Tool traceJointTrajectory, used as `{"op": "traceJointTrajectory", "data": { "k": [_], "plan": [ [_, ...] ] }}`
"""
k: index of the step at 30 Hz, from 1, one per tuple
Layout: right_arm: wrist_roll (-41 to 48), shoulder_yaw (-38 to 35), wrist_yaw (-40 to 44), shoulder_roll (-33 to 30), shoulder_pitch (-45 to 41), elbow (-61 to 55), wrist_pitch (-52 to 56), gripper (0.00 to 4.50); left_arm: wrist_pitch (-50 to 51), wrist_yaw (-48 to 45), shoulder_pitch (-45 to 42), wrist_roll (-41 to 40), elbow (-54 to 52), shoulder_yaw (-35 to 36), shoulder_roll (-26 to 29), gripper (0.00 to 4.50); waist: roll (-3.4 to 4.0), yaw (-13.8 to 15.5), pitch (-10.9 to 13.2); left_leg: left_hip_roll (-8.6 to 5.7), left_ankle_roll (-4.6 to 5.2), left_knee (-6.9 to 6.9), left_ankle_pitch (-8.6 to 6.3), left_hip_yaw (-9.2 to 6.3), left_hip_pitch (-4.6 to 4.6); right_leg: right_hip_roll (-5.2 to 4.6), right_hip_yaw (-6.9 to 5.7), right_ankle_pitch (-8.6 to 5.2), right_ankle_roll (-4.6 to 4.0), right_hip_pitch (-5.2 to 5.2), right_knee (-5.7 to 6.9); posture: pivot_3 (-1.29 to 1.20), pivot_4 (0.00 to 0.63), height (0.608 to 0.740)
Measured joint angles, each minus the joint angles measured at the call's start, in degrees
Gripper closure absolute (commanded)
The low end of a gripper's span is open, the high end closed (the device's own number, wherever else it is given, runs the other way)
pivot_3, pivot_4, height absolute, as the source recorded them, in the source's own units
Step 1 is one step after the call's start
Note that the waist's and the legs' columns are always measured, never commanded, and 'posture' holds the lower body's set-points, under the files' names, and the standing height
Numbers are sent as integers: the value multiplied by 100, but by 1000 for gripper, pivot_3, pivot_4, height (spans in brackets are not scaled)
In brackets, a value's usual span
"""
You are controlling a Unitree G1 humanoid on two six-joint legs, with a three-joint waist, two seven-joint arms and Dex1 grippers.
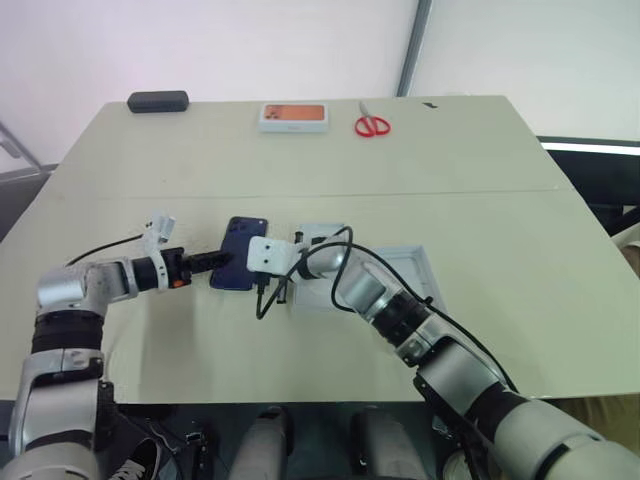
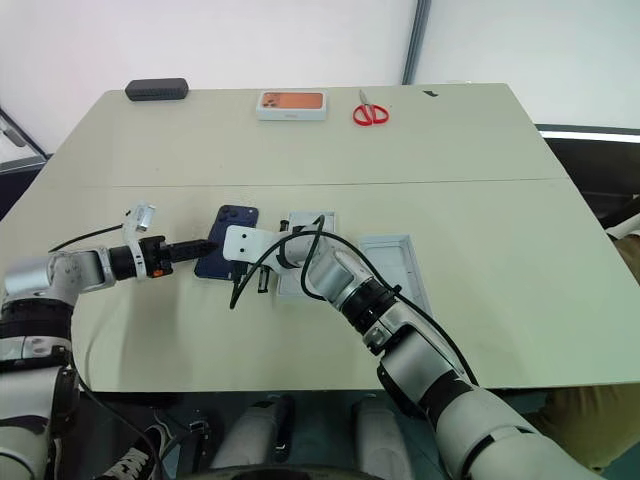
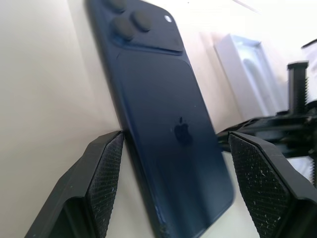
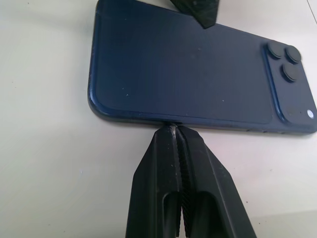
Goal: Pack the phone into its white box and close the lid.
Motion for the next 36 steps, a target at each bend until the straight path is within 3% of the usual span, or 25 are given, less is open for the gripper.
{"op": "traceJointTrajectory", "data": {
  "k": [14, 17, 20, 29, 30, 32, 36],
  "plan": [
    [-3, 0, 0, -142, 4, 2, -117, 4360, 104, 18, -128, 15, 60, 17, -301, 970, 0, 76, -3, -1, 0, 1, 0, 0, 2, -2, 0, 0, 0, 2, -1, 0, 150, 740],
    [-4, 0, -25, -164, 4, 2, -136, 4421, 105, 48, -125, 7, 121, 63, -328, 1854, 0, 75, -3, -1, 0, 1, 0, -1, 1, -2, 0, 0, 0, 1, -1, 0, 150, 740],
    [-3, 0, -38, -183, 5, 2, -163, 4421, 105, 89, -47, 9, 176, 67, -394, 3281, 0, 74, -3, -1, 0, 0, 0, 0, 1, -2, 1, 0, 0, 0, -2, 0, 150, 740],
    [-2, -1, -56, -208, 27, -5, -173, 4421, 176, 81, 58, -78, 170, 149, -486, 3281, -2, 77, -6, 0, 0, -1, 0, 0, 4, -1, 1, 0, 0, 2, -2, 0, 150, 740],
    [-2, -1, -56, -208, 27, -5, -173, 4421, 211, 87, 62, -96, 176, 170, -489, 3831, -2, 75, -6, 0, 0, -1, 0, -1, 3, -1, 0, 0, 0, 2, -2, 0, 150, 740],
    [0, -1, -54, -223, 28, -5, -167, 4421, 395, -32, 64, -313, 156, 256, -530, 4389, -1, 81, -9, 0, 0, -1, 0, -1, 5, -1, -1, 0, 0, 5, -2, 0, 150, 740],
    [21, -12, -61, -229, 65, -26, -167, 4421, 472, 18, 106, -385, 109, 292, -539, 4389, 2, 69, -27, 1, 0, -2, 0, -1, 12, 0, 0, 0, 0, 9, -2, 0, 150, 740]
  ]
}}
